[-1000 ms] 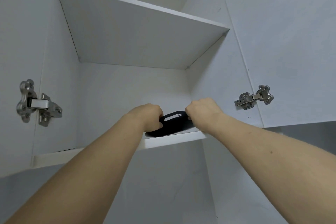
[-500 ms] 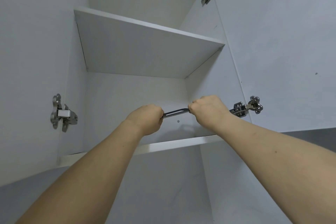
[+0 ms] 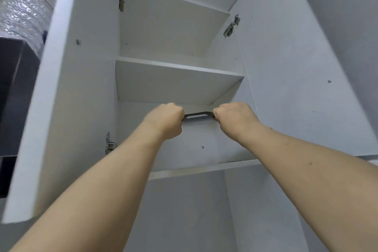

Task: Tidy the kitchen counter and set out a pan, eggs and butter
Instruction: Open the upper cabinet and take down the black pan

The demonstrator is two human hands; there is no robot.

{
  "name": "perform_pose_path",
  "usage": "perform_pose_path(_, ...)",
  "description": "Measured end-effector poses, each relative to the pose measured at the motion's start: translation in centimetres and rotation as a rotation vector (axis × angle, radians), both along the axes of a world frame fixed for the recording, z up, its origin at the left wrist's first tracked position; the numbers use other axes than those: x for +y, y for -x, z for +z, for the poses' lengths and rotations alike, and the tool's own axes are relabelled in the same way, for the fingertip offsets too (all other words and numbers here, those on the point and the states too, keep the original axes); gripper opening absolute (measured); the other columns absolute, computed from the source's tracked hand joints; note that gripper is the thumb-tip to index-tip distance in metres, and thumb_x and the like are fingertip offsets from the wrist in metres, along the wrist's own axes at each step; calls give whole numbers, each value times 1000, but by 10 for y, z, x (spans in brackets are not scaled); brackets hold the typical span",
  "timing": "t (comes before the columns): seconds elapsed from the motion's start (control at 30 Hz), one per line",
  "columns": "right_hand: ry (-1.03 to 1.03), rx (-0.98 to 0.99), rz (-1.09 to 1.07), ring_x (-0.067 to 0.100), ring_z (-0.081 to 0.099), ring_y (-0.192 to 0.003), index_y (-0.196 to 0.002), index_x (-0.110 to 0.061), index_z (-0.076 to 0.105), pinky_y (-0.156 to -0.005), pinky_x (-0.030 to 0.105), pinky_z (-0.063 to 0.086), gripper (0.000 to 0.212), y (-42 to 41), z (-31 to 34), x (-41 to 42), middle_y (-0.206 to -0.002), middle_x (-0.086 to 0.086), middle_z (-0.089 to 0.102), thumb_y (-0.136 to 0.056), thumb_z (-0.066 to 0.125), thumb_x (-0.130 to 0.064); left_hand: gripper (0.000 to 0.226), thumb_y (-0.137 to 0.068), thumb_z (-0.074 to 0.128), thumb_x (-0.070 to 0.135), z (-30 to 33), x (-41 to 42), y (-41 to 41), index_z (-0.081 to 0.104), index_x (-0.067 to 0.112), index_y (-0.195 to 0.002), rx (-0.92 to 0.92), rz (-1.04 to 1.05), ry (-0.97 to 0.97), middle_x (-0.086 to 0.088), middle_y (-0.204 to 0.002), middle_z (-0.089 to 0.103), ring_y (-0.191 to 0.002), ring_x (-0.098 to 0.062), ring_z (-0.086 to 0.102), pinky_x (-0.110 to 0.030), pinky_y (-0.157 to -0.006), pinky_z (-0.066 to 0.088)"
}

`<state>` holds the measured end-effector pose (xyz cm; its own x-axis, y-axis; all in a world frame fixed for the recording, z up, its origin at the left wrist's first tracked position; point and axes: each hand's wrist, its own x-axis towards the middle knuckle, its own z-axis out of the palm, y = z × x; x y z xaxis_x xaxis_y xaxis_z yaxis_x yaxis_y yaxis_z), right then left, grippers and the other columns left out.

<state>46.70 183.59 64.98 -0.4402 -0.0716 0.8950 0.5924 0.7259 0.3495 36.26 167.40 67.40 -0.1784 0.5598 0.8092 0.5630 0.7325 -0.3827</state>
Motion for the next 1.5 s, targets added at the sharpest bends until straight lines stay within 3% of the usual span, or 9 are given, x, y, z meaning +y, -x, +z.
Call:
perform_pose_path(0.23,27,2,8,27,63,-86,-95,-18,59,-61,29,34,21,-78,3,-39,-95,3,64,-88,47,-2,18,-94,49,18,9,-40,-86,62,6,-100,-6,47,12,-10,-85,47,-76,-32,48,-31,-63,39)
perform_pose_path(0.4,0,-3,22,24,49,-72,-82,-21,45,-52,27,28,21,-127,2,-52,-90,0,61,-86,48,0,17,-92,48,13,2,-58,-130,62,5,-95,40,44,1,-10,-80,48,-70,-32,48,-30,-58,35)
perform_pose_path(0.57,-84,8,7,21,49,-76,-94,-19,57,-45,26,15,21,-164,7,-66,-91,-3,60,-85,50,-1,11,-89,50,8,-1,-83,-169,58,9,-81,130,72,-10,-7,-67,41,-60,-31,42,-29,-52,29)
perform_pose_path(0.67,-214,83,29,20,48,-50,-65,-19,61,-44,20,14,27,-180,8,-81,-61,-3,56,-51,78,-2,17,-87,48,5,1,-101,-189,46,10,-71,188,115,-15,-5,-61,34,-48,-23,31,-29,-44,20)
perform_pose_path(0.73,-281,161,90,20,43,-36,-49,-17,54,-43,17,17,39,-187,7,-87,-46,-1,46,-27,79,4,14,-84,48,2,2,-114,-203,48,11,-74,220,124,-8,-4,-59,34,-46,-20,27,-29,-45,20)
perform_pose_path(0.87,-313,214,150,23,45,-36,-50,-12,53,-33,24,40,38,-203,3,-107,-48,3,46,-28,73,11,13,-79,48,0,2,-141,-227,51,12,-78,274,104,3,-6,-65,44,-54,-28,38,-30,-50,25)
perform_pose_path(0.93,-312,242,146,24,44,-36,-51,-11,52,-33,27,42,38,-216,2,-121,-49,4,46,-29,72,12,14,-77,48,-2,1,-154,-240,50,12,-79,302,83,-4,-7,-70,49,-63,-32,43,-31,-53,28)
perform_pose_path(1.33,-392,406,53,19,20,-47,-49,-17,44,-51,16,4,38,-307,8,-257,-48,0,40,-31,69,6,21,-73,51,-9,18,-283,-312,63,5,-82,458,-111,-60,-11,-72,65,-64,-34,59,-32,-52,40)
perform_pose_path(1.5,-425,449,106,19,21,-49,-51,-17,45,-54,19,-1,32,-326,13,-323,-50,0,39,-37,65,5,31,-39,60,-18,16,-362,-344,49,8,-51,575,-84,-96,-6,-41,47,-38,-22,27,-19,-44,22)
